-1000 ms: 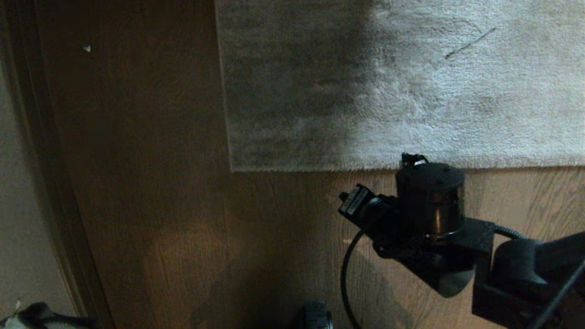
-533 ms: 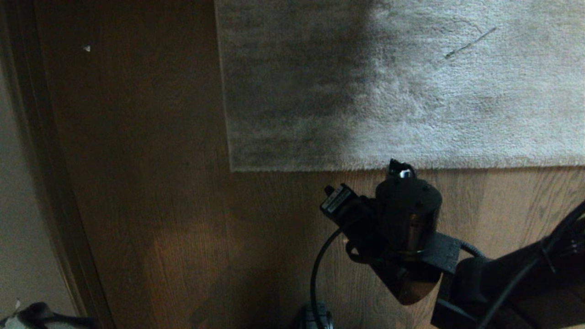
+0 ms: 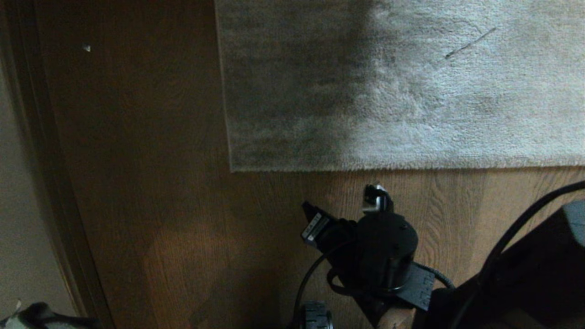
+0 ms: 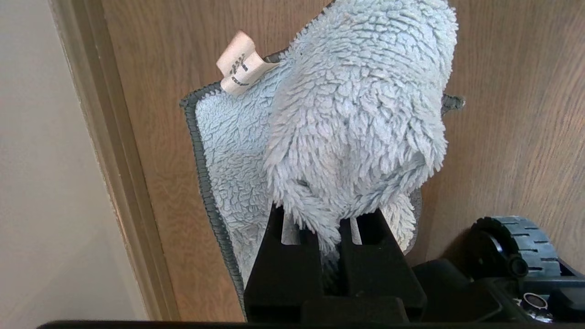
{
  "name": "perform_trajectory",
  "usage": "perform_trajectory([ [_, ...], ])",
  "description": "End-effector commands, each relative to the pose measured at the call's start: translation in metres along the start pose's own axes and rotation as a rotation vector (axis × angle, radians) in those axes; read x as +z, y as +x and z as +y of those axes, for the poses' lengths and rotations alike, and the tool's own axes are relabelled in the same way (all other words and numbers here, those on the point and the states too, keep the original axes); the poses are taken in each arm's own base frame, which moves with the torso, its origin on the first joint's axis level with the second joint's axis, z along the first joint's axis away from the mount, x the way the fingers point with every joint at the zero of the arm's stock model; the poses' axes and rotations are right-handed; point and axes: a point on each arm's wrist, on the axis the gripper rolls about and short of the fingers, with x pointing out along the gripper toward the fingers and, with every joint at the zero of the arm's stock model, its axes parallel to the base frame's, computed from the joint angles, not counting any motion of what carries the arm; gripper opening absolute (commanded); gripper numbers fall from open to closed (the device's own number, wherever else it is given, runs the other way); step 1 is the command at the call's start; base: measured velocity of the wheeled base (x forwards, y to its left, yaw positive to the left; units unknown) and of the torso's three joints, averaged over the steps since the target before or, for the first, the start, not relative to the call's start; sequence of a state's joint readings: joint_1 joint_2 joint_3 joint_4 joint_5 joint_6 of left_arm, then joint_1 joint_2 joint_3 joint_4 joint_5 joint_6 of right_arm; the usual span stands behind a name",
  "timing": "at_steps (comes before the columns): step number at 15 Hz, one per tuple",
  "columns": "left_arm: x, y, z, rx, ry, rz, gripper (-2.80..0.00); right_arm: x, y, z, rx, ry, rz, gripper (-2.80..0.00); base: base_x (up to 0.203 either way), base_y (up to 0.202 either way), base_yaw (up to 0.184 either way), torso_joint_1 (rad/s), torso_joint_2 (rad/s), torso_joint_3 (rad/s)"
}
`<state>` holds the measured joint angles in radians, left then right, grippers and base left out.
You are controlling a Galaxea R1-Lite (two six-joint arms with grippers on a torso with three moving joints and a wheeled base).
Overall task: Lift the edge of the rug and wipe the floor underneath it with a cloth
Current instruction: Lift up the carpet
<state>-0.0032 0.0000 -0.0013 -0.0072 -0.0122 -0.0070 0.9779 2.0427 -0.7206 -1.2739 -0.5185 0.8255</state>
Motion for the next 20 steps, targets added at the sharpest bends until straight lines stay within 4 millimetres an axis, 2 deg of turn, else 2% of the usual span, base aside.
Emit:
perform_trajectory([
  [1, 0.0, 0.0, 0.0, 0.0, 0.0, 0.001, -2.8, -0.015, 0.003, -0.014, -0.029, -0.019, 0.022, 0.0, 0.0, 0.0, 0.0, 0.0, 0.0, 0.0],
  [6, 0.0, 0.0, 0.0, 0.0, 0.0, 0.001, -2.8, -0.01, 0.017, -0.041, -0.051, -0.019, -0.06, 0.0, 0.0, 0.0, 0.0, 0.0, 0.0, 0.0],
  [9, 0.0, 0.0, 0.0, 0.0, -0.001, 0.0, -2.8, -0.008, 0.03, -0.056, -0.05, -0.091, -0.127, 0.0, 0.0, 0.0, 0.0, 0.0, 0.0, 0.0],
  [14, 0.0, 0.0, 0.0, 0.0, 0.0, 0.0, -2.8, 0.007, 0.047, -0.038, 0.012, -0.045, -0.211, 0.0, 0.0, 0.0, 0.0, 0.0, 0.0, 0.0],
  [20, 0.0, 0.0, 0.0, 0.0, 0.0, 0.0, -2.8, 0.015, 0.063, -0.02, 0.075, -0.014, -0.276, 0.0, 0.0, 0.0, 0.0, 0.0, 0.0, 0.0],
])
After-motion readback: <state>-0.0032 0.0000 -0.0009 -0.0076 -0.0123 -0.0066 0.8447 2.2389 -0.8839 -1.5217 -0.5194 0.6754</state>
